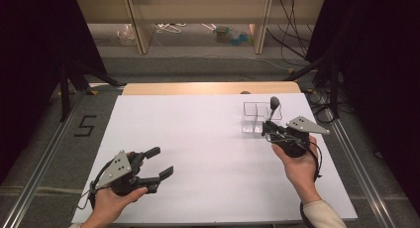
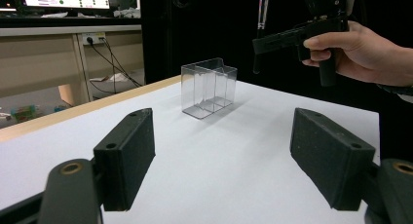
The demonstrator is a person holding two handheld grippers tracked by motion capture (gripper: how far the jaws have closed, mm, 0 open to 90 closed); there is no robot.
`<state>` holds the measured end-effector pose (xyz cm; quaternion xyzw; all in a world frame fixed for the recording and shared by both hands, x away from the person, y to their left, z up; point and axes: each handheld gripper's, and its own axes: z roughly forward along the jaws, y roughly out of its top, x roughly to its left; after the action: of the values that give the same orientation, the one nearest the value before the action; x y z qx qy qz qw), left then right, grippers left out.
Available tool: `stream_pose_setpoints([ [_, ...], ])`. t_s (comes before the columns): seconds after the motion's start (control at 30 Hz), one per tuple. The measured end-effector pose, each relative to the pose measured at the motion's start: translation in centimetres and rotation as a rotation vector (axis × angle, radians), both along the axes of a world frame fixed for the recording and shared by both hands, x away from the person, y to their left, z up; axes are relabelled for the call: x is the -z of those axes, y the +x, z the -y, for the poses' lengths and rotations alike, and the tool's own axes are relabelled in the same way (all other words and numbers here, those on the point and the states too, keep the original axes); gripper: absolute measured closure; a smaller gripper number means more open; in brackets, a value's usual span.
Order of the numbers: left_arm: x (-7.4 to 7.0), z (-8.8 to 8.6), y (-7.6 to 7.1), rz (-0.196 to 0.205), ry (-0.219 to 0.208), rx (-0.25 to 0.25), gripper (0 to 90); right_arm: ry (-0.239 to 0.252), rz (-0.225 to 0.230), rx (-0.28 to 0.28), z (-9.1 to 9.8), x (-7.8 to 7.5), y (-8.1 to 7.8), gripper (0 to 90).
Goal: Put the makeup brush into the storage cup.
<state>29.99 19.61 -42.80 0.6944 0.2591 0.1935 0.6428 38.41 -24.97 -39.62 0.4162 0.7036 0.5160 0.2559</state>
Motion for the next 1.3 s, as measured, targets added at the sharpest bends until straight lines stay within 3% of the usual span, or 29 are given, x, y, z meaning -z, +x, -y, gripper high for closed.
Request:
stream_pose_setpoints([
  [0.23, 0.1, 0.0, 0.0, -0.005, -0.001, 0.0, 24.6, -0.009, 0.021, 0.026, 0.5, -0.1, 0.4, 79.4],
  [0.27, 0.1, 0.0, 0.0, -0.004, -0.001, 0.0, 24.6, -0.009, 0.003, 0.023, 0.6, -0.2, 0.4, 79.5],
  [0.3, 0.1, 0.0, 0.0, -0.004, -0.001, 0.0, 24.6, -0.012, 0.025, 0.032, 0.6, -0.1, 0.5, 79.5],
  [0.33, 0.1, 0.0, 0.0, -0.005, -0.002, -0.001, 24.6, -0.017, 0.004, 0.038, 0.7, -0.3, 0.4, 79.5],
  [0.4, 0.1, 0.0, 0.0, -0.005, -0.001, -0.001, 24.6, -0.01, 0.024, 0.038, 0.9, -0.2, 0.7, 79.5],
  [0.47, 0.1, 0.0, 0.1, -0.005, 0.0, -0.001, 24.6, -0.015, 0.009, 0.048, 0.9, -0.3, 0.7, 79.4],
  [0.5, 0.1, 0.0, 0.0, -0.005, 0.0, -0.002, 24.6, -0.01, 0.028, 0.047, 1.0, -0.3, 0.8, 79.5],
  [0.7, 0.1, 0.0, 0.1, -0.003, 0.003, -0.001, 24.6, -0.018, 0.029, 0.064, 1.1, -0.4, 1.1, 79.5],
  [0.73, 0.1, 0.0, 0.1, -0.003, 0.003, -0.002, 24.6, -0.025, 0.011, 0.065, 1.1, -0.5, 1.0, 79.4],
  [0.93, 0.1, 0.0, 0.1, -0.004, 0.003, -0.001, 24.6, -0.021, 0.032, 0.075, 1.3, -0.5, 1.4, 79.4],
  [1.0, 0.1, 0.0, 0.1, -0.003, 0.005, -0.001, 24.5, -0.02, 0.012, 0.079, 1.4, -0.6, 1.4, 79.4],
  [1.17, 0.1, 0.0, 0.1, -0.003, 0.008, -0.002, 24.6, -0.022, 0.036, 0.089, 1.6, -0.7, 1.7, 79.5],
  [1.3, 0.1, 0.0, 0.2, -0.003, 0.007, -0.001, 24.6, -0.034, 0.021, 0.096, 1.7, -0.8, 1.8, 79.4],
])
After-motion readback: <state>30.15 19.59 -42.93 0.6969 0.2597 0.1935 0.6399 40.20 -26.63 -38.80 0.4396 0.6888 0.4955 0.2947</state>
